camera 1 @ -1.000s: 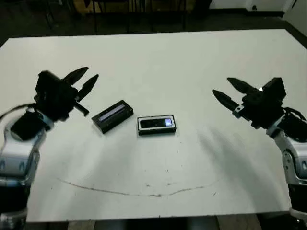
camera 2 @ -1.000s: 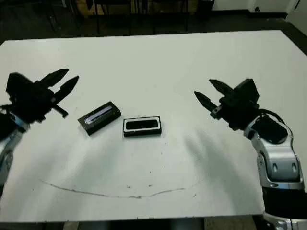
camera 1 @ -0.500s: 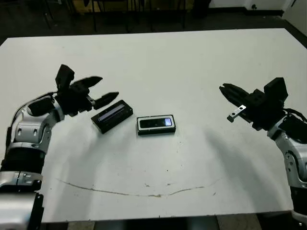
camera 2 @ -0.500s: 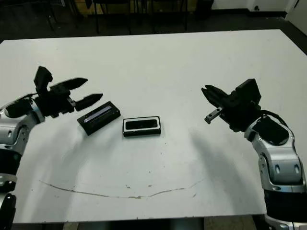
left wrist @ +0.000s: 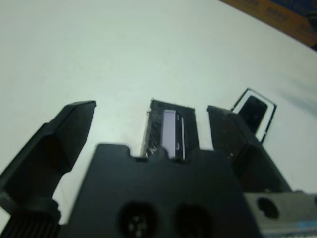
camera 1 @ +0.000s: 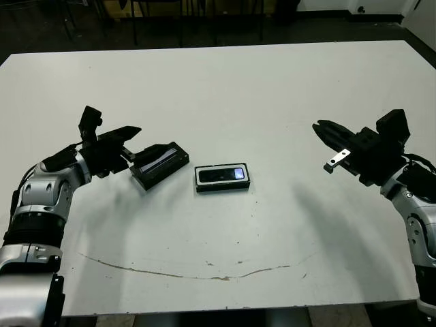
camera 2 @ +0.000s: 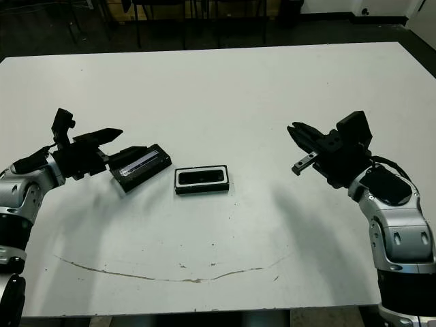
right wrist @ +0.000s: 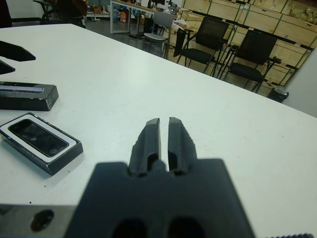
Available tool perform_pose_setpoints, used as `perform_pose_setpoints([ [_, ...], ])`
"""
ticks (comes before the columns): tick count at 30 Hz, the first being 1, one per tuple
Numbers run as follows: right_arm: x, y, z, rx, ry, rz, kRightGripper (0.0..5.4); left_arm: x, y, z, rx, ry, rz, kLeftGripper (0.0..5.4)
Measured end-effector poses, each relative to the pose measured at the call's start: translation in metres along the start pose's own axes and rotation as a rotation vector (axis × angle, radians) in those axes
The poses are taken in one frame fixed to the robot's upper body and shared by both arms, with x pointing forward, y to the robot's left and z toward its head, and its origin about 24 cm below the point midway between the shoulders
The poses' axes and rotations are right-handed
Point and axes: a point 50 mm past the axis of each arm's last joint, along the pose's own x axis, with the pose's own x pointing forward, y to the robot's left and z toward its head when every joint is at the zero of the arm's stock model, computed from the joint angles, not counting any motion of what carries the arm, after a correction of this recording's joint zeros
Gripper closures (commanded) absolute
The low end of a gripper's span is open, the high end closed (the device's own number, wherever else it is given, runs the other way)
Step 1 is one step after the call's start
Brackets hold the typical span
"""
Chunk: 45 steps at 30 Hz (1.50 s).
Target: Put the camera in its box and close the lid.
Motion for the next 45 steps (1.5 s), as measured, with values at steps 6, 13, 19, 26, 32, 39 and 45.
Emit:
perform_pose_setpoints([
  [6, 0.0, 0.001, 0.001, -0.006, 0.021, -0.005, 5.4, -0.001, -0.004, -0.006, 0.013, 0.033, -0.012, 0.03],
  [13, 0.0, 0.002, 0.002, 0.003, 0.032, -0.008, 5.4, 0.0, -0.006, -0.01, 0.045, 0.061, -0.017, 0.03],
  [19, 0.0, 0.002, 0.002, 0.003, 0.033, -0.012, 5.4, -0.001, -0.007, -0.018, 0.043, 0.087, -0.016, 0.03],
  [26, 0.0, 0.002, 0.002, 0.002, 0.035, -0.016, 5.4, -0.001, -0.007, -0.023, 0.076, 0.105, -0.027, 0.03],
  [32, 0.0, 0.003, 0.005, -0.01, 0.035, -0.016, 5.4, -0.004, -0.005, -0.03, 0.08, 0.129, -0.058, 0.03],
  [39, 0.0, 0.003, 0.004, -0.009, 0.035, -0.015, 5.4, -0.008, -0.003, -0.037, 0.059, 0.152, -0.087, 0.03],
  [45, 0.0, 0.003, 0.005, -0.005, 0.032, -0.013, 5.4, -0.01, -0.001, -0.038, 0.03, 0.156, -0.103, 0.03],
])
